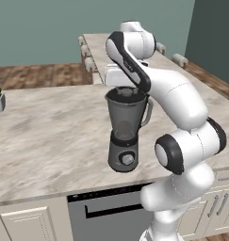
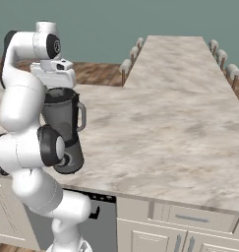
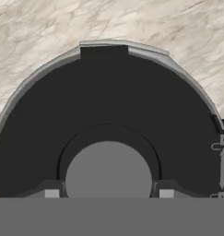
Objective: Open the blender lid, put the orange in the blender, close the lid, and start the blender.
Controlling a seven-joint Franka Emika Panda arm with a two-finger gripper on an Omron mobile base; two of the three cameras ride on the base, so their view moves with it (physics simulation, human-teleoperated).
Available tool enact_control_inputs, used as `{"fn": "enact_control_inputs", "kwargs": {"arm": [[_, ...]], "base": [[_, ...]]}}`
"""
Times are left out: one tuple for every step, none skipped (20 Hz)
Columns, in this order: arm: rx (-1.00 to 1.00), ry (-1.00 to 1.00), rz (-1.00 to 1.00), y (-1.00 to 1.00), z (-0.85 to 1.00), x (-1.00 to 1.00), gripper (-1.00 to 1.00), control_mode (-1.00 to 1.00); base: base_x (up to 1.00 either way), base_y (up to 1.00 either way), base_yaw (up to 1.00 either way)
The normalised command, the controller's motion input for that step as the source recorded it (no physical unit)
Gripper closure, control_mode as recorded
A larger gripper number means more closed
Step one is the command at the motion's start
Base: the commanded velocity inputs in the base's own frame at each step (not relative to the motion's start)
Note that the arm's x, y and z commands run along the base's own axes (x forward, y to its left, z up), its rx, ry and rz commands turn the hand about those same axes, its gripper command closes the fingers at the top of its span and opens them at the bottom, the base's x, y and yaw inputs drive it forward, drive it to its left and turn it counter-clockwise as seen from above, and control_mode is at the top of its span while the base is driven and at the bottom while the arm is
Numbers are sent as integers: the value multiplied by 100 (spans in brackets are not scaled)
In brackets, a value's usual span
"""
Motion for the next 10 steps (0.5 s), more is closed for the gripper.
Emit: {"fn": "enact_control_inputs", "kwargs": {"arm": [[0,0,0,0,-53,-20,100,-100],[0,0,0,0,-53,-27,100,-100],[0,0,0,0,-54,-28,100,-100],[0,-3,0,0,-51,-33,100,-100],[0,-9,0,0,-49,-32,100,-100],[0,-16,0,0,-40,-32,100,-100],[0,-17,0,0,-42,-32,100,-100],[0,-17,0,0,-34,-26,-100,-100],[0,-13,0,0,-28,-11,-100,-100],[0,-15,0,0,-16,-5,-100,-100]], "base": [[0,0,0],[0,0,0],[0,0,0],[0,0,0],[0,0,0],[0,0,0],[0,0,0],[0,0,0],[0,0,0],[0,0,0]]}}
